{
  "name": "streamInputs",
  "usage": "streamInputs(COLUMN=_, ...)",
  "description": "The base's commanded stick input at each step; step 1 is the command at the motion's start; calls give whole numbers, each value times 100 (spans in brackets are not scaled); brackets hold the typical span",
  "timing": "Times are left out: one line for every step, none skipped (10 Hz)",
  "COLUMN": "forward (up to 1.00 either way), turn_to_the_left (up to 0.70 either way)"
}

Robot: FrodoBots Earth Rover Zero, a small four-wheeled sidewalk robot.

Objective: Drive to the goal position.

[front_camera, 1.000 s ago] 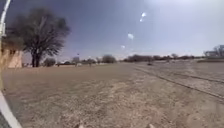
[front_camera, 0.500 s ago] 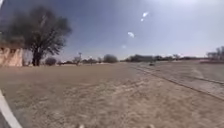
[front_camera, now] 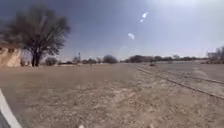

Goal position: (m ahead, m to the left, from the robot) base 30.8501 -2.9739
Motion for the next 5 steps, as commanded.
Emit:
streamInputs(forward=70, turn_to_the_left=0)
streamInputs(forward=70, turn_to_the_left=0)
streamInputs(forward=70, turn_to_the_left=0)
streamInputs(forward=70, turn_to_the_left=0)
streamInputs(forward=70, turn_to_the_left=0)
